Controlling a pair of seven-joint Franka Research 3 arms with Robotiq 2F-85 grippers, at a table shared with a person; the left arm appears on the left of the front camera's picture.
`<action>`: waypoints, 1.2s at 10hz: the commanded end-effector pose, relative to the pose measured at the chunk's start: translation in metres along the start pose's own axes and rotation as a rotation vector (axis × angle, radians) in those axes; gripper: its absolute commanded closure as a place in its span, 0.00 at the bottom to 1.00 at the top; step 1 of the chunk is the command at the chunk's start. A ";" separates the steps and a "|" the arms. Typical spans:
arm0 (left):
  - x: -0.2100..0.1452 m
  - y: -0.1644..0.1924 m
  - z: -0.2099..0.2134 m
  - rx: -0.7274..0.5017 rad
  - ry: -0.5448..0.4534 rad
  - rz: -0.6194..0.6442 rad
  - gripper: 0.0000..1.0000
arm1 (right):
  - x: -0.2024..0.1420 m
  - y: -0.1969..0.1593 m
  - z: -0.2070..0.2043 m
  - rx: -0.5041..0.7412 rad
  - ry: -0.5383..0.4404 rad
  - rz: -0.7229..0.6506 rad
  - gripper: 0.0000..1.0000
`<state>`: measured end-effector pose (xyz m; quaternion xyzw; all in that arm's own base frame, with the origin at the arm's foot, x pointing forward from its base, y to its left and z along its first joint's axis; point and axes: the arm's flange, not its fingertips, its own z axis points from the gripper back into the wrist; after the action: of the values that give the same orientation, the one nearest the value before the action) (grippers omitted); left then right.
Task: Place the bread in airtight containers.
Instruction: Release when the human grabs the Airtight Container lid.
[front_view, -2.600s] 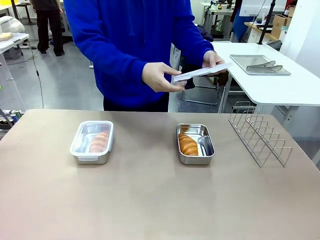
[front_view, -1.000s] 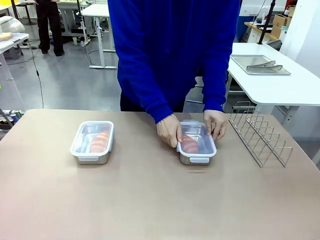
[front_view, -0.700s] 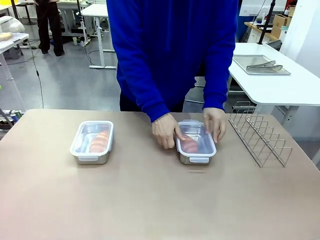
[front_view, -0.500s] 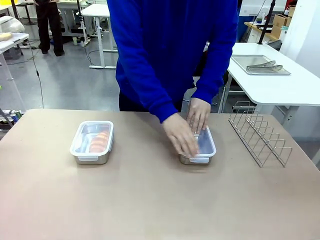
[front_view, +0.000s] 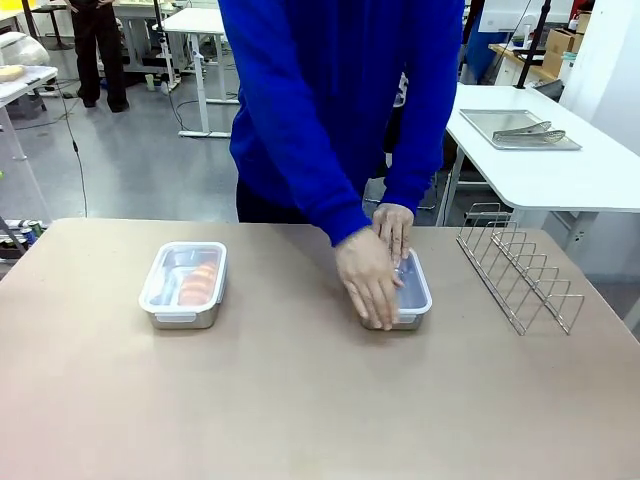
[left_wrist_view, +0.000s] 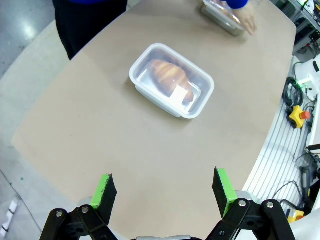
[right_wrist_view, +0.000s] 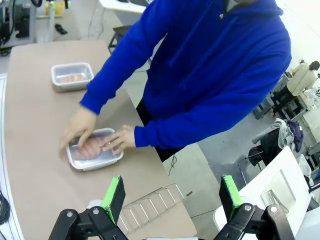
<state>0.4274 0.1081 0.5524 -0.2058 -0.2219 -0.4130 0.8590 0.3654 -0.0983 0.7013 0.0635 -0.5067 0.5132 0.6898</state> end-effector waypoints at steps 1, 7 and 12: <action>0.002 -0.001 0.000 -0.011 -0.012 -0.004 0.00 | 0.000 -0.001 -0.001 -0.001 -0.020 0.014 0.00; 0.002 -0.001 0.000 -0.011 -0.012 -0.004 0.00 | 0.000 -0.001 -0.001 -0.001 -0.020 0.014 0.00; 0.002 -0.001 0.000 -0.011 -0.012 -0.004 0.00 | 0.000 -0.001 -0.001 -0.001 -0.020 0.014 0.00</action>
<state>0.4274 0.1081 0.5524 -0.2058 -0.2219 -0.4130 0.8590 0.3655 -0.0983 0.7013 0.0634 -0.5066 0.5133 0.6898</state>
